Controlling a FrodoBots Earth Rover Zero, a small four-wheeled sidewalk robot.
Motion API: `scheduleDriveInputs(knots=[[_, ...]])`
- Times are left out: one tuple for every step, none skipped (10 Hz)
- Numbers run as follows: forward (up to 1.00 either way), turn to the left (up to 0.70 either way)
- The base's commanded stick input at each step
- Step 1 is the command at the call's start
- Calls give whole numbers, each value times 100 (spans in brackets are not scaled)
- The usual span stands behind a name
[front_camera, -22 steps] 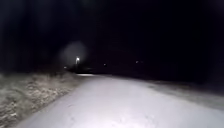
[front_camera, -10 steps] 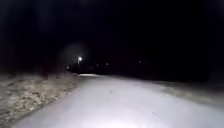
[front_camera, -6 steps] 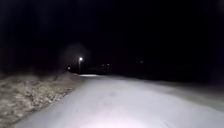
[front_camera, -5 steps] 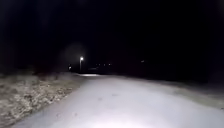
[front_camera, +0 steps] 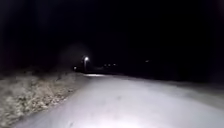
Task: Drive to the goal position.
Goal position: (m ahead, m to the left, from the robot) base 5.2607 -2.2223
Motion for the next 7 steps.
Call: scheduleDriveInputs(knots=[[70,0],[70,0],[70,0],[70,0],[70,0],[70,0],[70,0]])
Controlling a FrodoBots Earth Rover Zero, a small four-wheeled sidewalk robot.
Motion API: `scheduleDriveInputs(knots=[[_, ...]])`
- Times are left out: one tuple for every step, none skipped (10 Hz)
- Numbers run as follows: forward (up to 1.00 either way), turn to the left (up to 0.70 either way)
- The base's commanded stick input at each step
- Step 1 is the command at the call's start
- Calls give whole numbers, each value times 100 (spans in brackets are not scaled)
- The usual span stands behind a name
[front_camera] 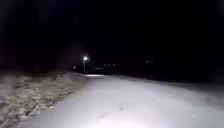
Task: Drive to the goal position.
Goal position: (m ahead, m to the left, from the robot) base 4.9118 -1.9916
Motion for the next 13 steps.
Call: scheduleDriveInputs(knots=[[70,0],[70,0],[70,0],[70,0],[70,14],[70,14],[70,14],[70,14],[70,0],[70,0],[70,0],[70,0],[70,0]])
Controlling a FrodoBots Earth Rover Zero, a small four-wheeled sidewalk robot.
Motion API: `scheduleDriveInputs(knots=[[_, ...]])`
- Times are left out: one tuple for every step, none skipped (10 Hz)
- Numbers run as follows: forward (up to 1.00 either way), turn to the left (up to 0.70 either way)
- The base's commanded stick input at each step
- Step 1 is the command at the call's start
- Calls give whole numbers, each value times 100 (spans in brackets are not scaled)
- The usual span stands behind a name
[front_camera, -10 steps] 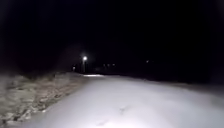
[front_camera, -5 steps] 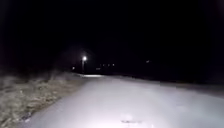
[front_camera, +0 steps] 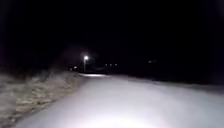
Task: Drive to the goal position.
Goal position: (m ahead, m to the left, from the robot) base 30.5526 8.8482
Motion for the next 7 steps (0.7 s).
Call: scheduleDriveInputs(knots=[[70,0],[70,0],[70,0],[70,0],[70,0],[70,0],[70,0]])
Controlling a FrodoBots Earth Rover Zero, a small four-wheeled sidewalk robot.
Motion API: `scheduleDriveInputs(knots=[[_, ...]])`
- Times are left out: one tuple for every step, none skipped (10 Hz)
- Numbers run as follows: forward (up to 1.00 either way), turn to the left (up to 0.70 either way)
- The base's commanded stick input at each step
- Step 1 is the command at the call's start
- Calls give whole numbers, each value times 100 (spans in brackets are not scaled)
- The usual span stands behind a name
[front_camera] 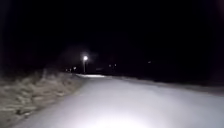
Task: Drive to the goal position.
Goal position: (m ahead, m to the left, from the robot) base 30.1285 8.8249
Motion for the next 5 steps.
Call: scheduleDriveInputs(knots=[[70,0],[70,0],[70,0],[70,0],[70,0]])
